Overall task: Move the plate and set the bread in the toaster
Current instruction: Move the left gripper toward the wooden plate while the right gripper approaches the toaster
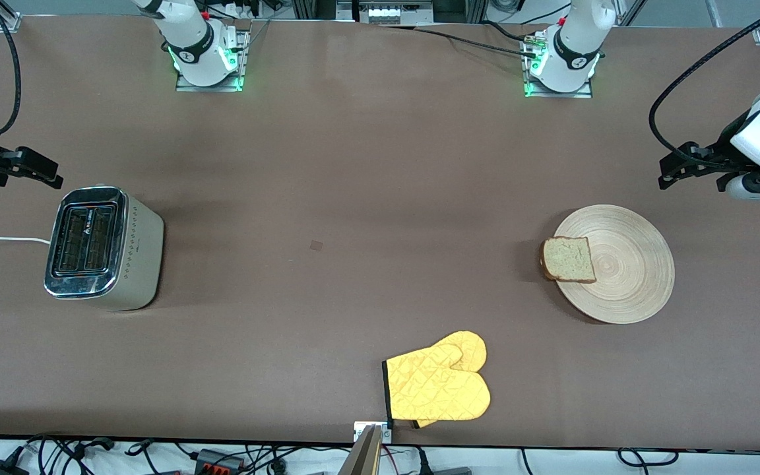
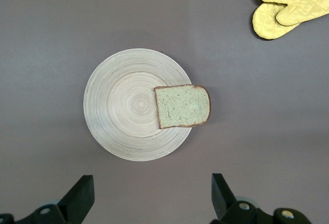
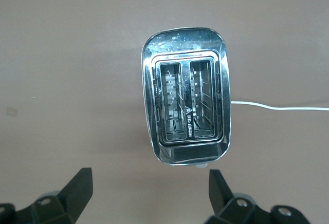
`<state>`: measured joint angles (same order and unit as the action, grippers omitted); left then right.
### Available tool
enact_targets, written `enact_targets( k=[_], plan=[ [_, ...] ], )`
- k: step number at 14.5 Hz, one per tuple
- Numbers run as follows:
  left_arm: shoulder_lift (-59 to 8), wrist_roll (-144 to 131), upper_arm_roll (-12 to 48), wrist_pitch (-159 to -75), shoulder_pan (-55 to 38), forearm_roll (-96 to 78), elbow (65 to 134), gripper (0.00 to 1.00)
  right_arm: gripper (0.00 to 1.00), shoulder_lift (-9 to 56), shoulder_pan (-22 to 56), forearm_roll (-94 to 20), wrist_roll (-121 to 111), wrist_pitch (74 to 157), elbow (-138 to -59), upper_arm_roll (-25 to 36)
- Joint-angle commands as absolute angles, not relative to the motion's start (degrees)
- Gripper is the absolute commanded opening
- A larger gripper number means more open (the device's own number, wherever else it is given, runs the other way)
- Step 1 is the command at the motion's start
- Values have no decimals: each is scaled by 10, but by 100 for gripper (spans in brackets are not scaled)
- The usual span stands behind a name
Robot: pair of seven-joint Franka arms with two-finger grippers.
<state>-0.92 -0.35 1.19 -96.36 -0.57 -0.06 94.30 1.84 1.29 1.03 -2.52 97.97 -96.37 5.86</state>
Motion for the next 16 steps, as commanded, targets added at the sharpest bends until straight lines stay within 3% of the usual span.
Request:
enact_targets(
  k=[1,16],
  plan=[
    [5,7,15,-961,-1,-5,953,100,100,1,14,17,-26,976,-975,57],
    [-16,9,15,-896,-2,-5,919,100,100,6,11,14,-25,987,-979,60]
  ],
)
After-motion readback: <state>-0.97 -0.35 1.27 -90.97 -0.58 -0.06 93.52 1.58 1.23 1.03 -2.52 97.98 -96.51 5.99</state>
